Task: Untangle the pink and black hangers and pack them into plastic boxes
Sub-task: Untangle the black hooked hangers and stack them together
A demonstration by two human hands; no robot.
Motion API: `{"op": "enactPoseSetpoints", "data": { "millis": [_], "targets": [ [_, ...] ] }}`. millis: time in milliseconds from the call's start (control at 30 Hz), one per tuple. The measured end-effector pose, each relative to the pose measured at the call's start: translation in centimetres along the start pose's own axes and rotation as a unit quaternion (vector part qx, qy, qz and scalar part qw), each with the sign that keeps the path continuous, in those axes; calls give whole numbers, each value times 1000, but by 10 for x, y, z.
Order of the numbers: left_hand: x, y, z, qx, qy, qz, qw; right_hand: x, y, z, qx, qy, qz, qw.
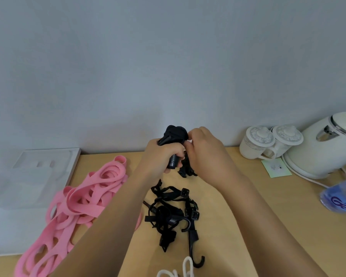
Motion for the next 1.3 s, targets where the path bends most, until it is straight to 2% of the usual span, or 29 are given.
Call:
{"op": "enactPoseSetpoints", "data": {
  "millis": [100,233,333,433,500,567,600,667,700,767,833,1000,1167,1200,1300],
  "targets": [
    [2,1,1,4,0,14,1000,2,-1,0,-21,-13,-57,998],
    [6,-1,1,37,-15,32,999,-4,4,-3,-42,-91,-49,994],
    [10,-3,-1,38,-2,34,999,8,-2,-5,16,-41,10,999],
    [4,-11,6,46,1,53,998,4,3,-2,-31,-68,39,996],
    [-4,-15,11,57,-3,80,995,3,1,0,-47,-55,32,997],
    [-9,-11,13,64,-8,137,988,0,-16,-3,6,-64,118,991],
    [-10,-5,14,62,-17,171,983,-3,-29,-6,62,-83,202,974],
    [-7,12,14,49,-24,201,978,4,-49,-12,159,-90,361,914],
    [-3,18,14,53,-17,200,978,12,-52,-13,174,-62,379,907],
    [9,27,16,79,6,195,978,32,-49,-15,173,9,341,924],
    [21,32,22,96,29,199,975,46,-55,-18,178,10,319,931],
    [38,49,40,86,47,200,975,77,-91,-25,251,-18,403,880],
    [49,62,63,81,45,253,963,97,-121,-24,291,-50,401,867],
    [50,67,67,70,43,277,957,99,-126,-24,294,-57,392,870],
    [51,89,76,25,60,356,932,111,-144,-20,293,-39,299,907]
  ]
}}
Point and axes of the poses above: each hand's wrist, its own z-axis towards the middle knuckle, its own x-axis out of the palm, y = z × x, the point moved 8 cm from there along z, towards the middle knuckle, and after that the axes turned 7 degrees about -x, right-handed, at the moved point
